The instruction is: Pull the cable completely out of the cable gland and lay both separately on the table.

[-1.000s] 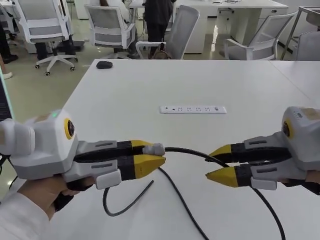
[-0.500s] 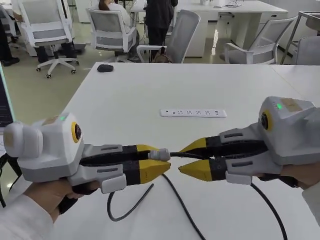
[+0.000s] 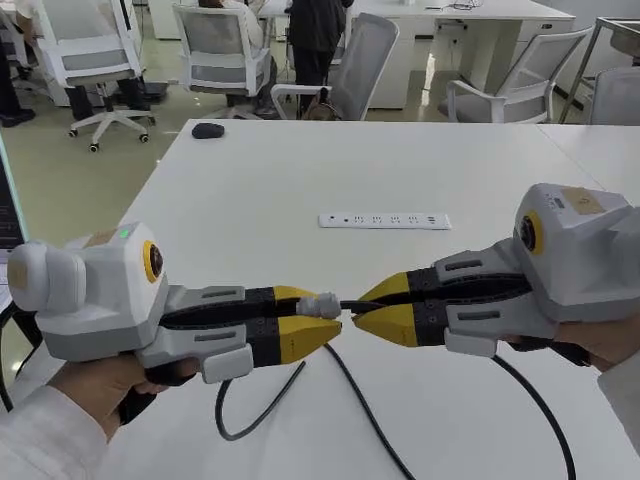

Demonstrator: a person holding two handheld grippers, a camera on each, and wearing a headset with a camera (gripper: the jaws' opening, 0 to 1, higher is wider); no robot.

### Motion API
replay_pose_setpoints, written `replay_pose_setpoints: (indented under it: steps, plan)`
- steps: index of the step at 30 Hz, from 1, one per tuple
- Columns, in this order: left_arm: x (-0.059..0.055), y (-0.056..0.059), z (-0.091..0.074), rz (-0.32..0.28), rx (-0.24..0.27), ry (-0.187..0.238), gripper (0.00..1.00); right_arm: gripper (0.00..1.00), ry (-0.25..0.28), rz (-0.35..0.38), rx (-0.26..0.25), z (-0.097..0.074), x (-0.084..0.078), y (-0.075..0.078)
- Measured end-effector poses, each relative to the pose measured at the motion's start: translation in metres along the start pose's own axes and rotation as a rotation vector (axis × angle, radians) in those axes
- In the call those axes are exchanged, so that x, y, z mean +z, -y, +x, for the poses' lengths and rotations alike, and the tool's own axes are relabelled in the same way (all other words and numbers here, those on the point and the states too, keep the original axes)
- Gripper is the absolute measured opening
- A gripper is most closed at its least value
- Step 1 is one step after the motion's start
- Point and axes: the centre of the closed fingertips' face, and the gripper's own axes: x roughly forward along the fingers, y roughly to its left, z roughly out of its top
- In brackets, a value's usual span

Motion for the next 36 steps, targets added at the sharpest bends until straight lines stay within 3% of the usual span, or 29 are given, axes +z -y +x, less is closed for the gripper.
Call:
replay_pose_setpoints:
  steps: [13, 36]
  plan:
    - [-0.004, -0.002, 0.001, -0.003, -0.003, -0.012, 0.16, 0.03, -0.009, 0.02, -0.001, -0.007, -0.009, 0.001]
    - [-0.008, -0.006, -0.005, -0.014, 0.015, -0.017, 0.16, 0.06, -0.035, 0.13, -0.088, -0.043, -0.054, 0.012]
